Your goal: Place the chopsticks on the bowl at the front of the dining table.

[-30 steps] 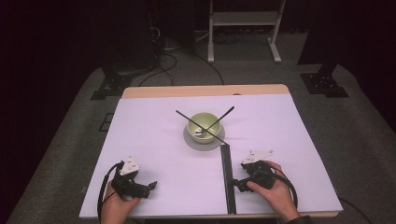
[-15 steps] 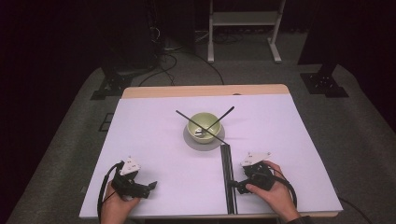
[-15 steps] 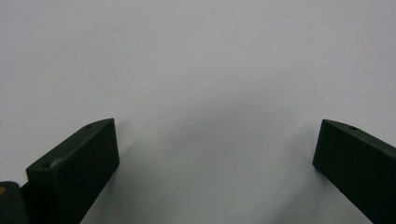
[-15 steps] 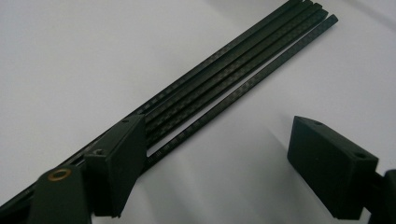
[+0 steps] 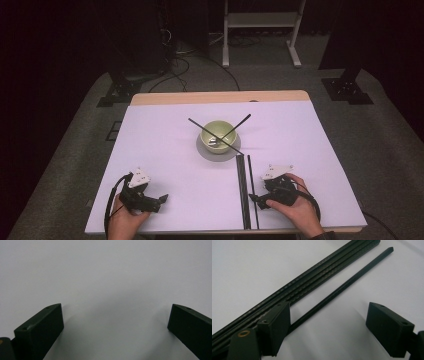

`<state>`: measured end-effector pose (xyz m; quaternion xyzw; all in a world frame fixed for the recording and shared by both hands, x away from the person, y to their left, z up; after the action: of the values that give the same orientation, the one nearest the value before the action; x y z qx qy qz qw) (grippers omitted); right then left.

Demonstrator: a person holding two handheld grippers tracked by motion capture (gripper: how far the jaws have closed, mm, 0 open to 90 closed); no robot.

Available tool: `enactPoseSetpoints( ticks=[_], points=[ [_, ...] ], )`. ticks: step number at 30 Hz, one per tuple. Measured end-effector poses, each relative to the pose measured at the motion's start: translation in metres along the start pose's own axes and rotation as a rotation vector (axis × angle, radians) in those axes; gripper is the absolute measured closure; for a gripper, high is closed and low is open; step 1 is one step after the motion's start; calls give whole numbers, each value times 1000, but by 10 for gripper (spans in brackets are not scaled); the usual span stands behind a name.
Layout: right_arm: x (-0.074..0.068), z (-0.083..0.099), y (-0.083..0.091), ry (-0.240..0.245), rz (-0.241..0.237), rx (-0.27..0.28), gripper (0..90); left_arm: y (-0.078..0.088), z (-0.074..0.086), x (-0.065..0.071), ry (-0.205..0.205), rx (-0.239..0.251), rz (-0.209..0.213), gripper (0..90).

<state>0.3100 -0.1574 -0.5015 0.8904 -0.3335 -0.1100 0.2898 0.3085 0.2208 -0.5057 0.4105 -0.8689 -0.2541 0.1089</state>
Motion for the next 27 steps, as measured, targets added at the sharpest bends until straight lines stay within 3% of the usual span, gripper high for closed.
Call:
enactPoseSetpoints(
  ticks=[27],
  points=[
    [12,14,20,-38,44,-11,173,0,0,0,0,0,0,0]
  ],
)
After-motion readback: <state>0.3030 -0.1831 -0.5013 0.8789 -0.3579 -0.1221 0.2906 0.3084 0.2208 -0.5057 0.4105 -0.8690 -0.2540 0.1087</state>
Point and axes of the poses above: each handheld gripper's, and its own axes: y roughly backward along the jaws, z roughly out of its underside, x roughly to its right, the point moved 6 cm from there along -y, roughly forward along the jaws, and after that the axes turned 12 degrees about x, right-handed, at the moved point
